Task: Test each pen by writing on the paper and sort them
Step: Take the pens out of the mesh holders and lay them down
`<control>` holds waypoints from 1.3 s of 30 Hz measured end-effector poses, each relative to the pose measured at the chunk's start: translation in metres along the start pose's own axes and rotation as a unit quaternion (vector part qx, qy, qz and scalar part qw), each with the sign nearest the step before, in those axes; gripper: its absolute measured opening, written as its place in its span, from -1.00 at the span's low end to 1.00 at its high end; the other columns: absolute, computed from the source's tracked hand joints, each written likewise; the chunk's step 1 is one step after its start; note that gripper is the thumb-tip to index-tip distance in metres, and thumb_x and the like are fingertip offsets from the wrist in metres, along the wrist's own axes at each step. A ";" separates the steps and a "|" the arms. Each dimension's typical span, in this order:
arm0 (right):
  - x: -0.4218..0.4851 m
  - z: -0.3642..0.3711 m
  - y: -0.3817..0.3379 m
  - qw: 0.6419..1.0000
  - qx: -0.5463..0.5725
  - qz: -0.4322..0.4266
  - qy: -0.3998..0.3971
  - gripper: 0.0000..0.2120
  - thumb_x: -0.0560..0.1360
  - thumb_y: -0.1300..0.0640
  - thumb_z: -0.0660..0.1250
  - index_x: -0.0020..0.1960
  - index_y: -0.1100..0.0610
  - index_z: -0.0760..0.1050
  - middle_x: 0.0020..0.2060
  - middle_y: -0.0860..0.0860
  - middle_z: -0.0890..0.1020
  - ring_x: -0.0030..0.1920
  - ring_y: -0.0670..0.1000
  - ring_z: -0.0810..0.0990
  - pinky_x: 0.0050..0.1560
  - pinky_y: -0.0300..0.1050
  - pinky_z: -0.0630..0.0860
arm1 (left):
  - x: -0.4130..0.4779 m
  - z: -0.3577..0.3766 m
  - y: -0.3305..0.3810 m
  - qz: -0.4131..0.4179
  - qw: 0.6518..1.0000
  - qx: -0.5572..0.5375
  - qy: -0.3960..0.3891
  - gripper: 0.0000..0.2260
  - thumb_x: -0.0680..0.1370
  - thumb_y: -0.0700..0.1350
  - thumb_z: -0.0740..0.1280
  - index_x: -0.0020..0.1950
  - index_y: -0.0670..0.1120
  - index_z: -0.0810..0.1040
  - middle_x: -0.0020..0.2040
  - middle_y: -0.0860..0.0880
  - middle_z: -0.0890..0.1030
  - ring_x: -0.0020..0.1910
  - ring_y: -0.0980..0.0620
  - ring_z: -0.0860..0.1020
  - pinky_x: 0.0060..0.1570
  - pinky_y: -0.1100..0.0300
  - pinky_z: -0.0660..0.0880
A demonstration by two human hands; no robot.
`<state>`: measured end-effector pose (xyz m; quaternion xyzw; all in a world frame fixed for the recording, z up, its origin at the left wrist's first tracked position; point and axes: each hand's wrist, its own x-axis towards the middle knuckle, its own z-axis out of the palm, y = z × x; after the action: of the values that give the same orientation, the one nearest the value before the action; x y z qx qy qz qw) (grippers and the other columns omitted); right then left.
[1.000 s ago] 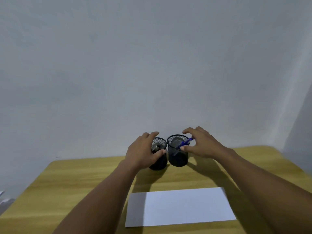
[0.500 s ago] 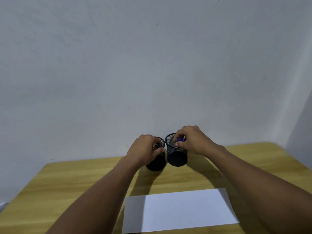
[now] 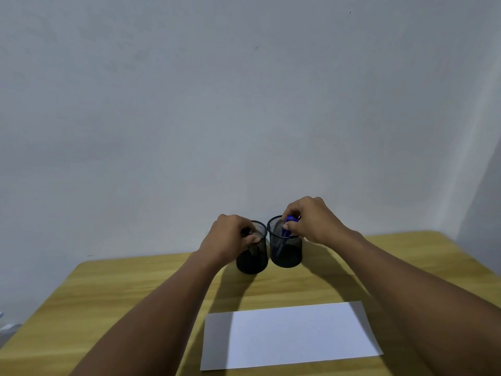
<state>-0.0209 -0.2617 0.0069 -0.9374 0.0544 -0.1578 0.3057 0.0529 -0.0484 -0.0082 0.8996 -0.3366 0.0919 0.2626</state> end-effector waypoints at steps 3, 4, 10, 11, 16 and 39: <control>0.001 -0.007 -0.007 1.000 -0.004 -0.001 0.006 -0.93 0.48 0.21 0.52 -0.07 0.07 0.72 -0.14 0.06 0.70 -0.18 0.02 0.59 -0.12 -0.16 0.51 | -0.001 -0.007 0.002 -0.003 1.000 -0.004 0.014 -0.83 0.47 0.00 0.53 0.01 -0.02 0.73 -0.15 -0.02 0.72 -0.12 0.01 0.63 -0.13 0.18 0.52; 0.001 -0.011 -0.010 1.000 -0.003 -0.004 0.008 -0.93 0.48 0.21 0.52 -0.05 0.09 0.72 -0.14 0.07 0.70 -0.18 0.01 0.58 -0.11 -0.14 0.53 | -0.002 -0.010 0.003 -0.003 1.000 -0.004 0.021 -0.83 0.47 0.00 0.53 0.01 -0.03 0.73 -0.14 -0.02 0.72 -0.13 0.00 0.63 -0.12 0.18 0.52; -0.005 -0.031 -0.031 1.000 -0.007 -0.017 0.024 -0.89 0.49 0.21 0.52 0.02 0.14 0.71 -0.11 0.06 0.69 -0.13 0.01 0.57 -0.11 -0.18 0.44 | -0.006 -0.034 0.012 0.009 0.998 -0.006 0.055 -0.80 0.49 0.00 0.51 0.05 -0.06 0.72 -0.14 -0.01 0.73 -0.12 0.02 0.63 -0.12 0.19 0.49; -0.006 -0.033 -0.035 0.999 -0.007 -0.018 0.027 -0.89 0.49 0.21 0.52 0.02 0.14 0.71 -0.11 0.06 0.69 -0.13 0.02 0.58 -0.11 -0.19 0.44 | -0.007 -0.038 0.014 0.011 0.998 -0.006 0.061 -0.78 0.49 0.00 0.52 0.07 -0.07 0.72 -0.12 -0.02 0.73 -0.10 0.01 0.64 -0.08 0.17 0.52; -0.013 -0.042 -0.058 0.998 -0.007 -0.041 0.041 -0.89 0.48 0.22 0.52 0.01 0.15 0.72 -0.13 0.07 0.71 -0.13 0.03 0.62 -0.08 -0.14 0.54 | -0.016 -0.063 0.018 0.019 0.996 -0.018 0.091 -0.79 0.47 -0.01 0.53 0.02 -0.10 0.72 -0.15 -0.01 0.73 -0.19 0.06 0.63 -0.16 0.22 0.48; -0.031 0.114 -0.163 0.892 0.154 0.096 -0.413 -0.80 0.53 0.37 0.45 0.12 0.45 0.62 -0.29 0.17 0.66 -0.38 -0.04 0.61 -0.31 -0.24 0.62 | -0.120 -0.141 -0.099 -0.240 0.928 -0.092 -0.271 -0.80 0.41 -0.09 0.58 -0.08 -0.20 0.73 -0.25 -0.13 0.73 -0.39 0.02 0.62 -0.30 0.18 0.60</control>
<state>-0.0117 -0.0609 0.0077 -0.8493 -0.0126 0.2674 0.4549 0.0284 0.1564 0.0295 0.9161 -0.1756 -0.2527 0.2572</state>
